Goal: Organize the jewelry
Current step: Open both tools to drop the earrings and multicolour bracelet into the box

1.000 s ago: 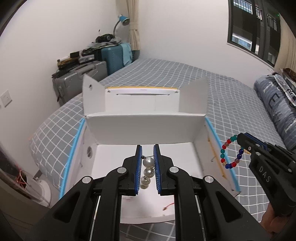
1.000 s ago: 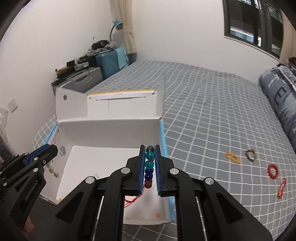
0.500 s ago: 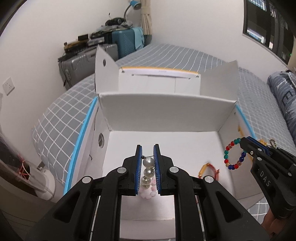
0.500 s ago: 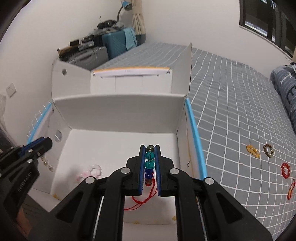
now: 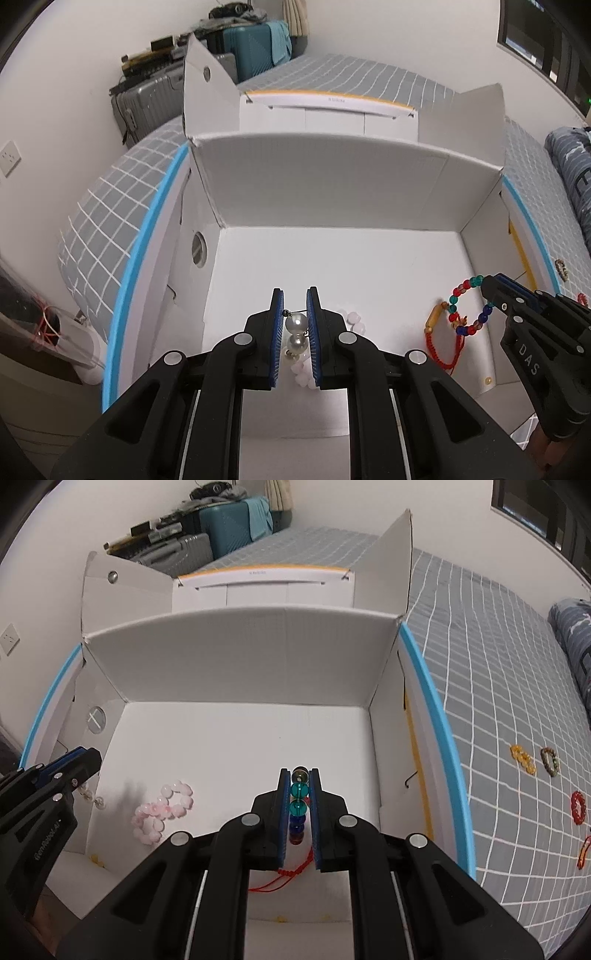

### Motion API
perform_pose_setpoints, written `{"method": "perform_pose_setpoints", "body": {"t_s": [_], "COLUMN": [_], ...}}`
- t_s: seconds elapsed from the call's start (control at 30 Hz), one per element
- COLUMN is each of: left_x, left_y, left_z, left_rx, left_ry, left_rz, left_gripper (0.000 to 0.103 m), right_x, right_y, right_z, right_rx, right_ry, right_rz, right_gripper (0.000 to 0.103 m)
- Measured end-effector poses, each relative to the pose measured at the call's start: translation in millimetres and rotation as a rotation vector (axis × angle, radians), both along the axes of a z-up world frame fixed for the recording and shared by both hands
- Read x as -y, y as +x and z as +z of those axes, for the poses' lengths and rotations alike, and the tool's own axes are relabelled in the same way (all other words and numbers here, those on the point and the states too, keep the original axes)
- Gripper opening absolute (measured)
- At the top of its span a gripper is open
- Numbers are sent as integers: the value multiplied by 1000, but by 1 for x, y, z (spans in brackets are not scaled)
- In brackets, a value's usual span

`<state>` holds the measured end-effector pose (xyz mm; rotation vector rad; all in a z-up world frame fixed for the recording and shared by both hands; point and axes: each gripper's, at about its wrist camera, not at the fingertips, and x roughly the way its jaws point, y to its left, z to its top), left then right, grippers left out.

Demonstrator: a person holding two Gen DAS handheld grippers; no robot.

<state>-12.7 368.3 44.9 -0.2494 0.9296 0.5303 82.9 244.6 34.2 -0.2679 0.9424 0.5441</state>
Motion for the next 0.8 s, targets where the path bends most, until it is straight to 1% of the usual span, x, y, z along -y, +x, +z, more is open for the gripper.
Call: {"method": "perform_pose_setpoints", "body": {"t_s": [0.33,0.53,0.57,0.6,0.63,0.67,0.7,0.73,0.77,0.8], "left_x": [2,1,2,3,3,4,6,8,10,12], "left_y": [1,-2,-2,-3,-4,-5,-7,-8,-10,-11], "left_z": [-2,2,4,5,7,10,13,17,21,24], "left_rx": [-16,-8,-6,-2,4,11,22,33,47,59], "left_ry": [0,5,2,3,7,13,25,30,32,36], "left_rz": [-4,8,6,7,10,13,14,13,14,15], "left_gripper": [14,15,16,18,28,36,38,43,50,54], "right_x": [-4,0,2,3,6,9,11,13,16,21], "right_y": [-2,-3,-4,-5,-6,-8,-9,-10,-10,-11], "right_z": [-4,5,7,10,14,19,22,26,30,35], "right_rx": [-13,8,12,19,33,49,61,72,80,90], "right_ry": [-6,20,27,33,41,52,58,63,67,76], "right_rz": [7,5,7,6,5,2,-2,-7,-12,-16], "right_gripper": [10,11,14,24,35,41,47,50,51,54]}}
